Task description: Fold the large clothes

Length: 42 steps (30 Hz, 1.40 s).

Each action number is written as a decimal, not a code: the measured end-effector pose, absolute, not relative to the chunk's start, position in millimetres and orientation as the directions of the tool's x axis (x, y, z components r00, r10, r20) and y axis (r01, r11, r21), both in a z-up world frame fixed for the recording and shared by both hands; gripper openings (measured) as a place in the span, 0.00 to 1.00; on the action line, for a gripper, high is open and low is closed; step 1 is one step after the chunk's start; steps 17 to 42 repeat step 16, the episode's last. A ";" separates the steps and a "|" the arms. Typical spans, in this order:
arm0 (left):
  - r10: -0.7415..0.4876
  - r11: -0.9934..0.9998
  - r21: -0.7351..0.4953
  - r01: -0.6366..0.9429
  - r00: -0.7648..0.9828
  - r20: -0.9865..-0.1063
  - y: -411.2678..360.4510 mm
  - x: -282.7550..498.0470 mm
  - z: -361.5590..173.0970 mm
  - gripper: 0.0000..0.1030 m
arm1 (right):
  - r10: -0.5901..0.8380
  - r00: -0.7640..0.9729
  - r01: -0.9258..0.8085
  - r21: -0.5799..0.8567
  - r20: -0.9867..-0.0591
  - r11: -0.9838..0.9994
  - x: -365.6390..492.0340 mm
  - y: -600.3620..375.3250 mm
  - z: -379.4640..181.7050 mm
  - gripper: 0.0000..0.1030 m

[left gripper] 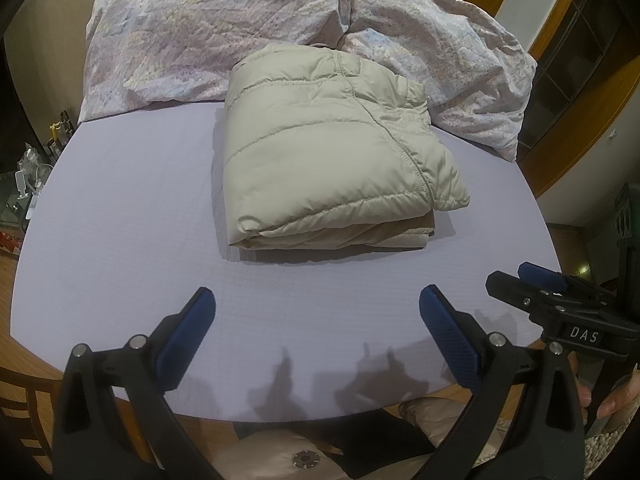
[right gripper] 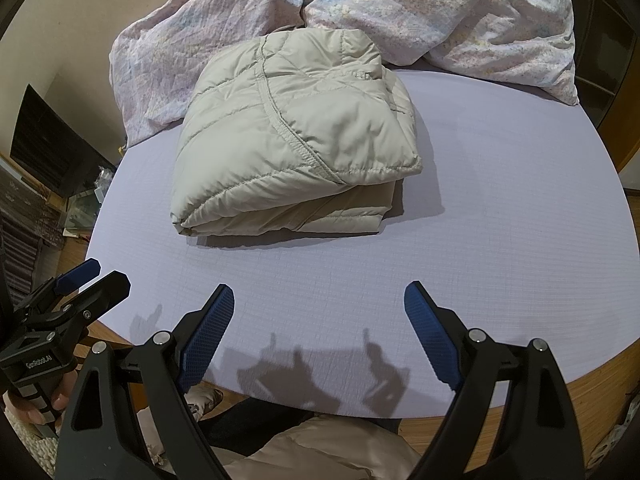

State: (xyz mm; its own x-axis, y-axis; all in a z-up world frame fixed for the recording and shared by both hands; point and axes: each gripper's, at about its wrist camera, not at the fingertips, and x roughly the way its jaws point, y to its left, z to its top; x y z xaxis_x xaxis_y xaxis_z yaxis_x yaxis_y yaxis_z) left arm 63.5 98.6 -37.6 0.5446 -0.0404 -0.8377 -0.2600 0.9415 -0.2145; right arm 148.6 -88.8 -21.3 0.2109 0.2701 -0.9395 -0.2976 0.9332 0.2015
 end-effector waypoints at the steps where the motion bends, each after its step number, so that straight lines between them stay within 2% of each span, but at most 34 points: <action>1: -0.040 0.942 -0.213 -0.258 0.545 -0.838 98.8 64.0 -37.0 0.98 | 0.270 0.211 -0.297 0.201 -0.940 0.933 148.6 -88.8 -21.3 0.86; 42: -0.037 0.945 -0.208 -0.253 0.548 -0.835 99.8 63.3 -35.4 0.98 | 0.270 0.212 -0.299 0.201 -0.939 0.933 149.2 -89.5 -21.7 0.86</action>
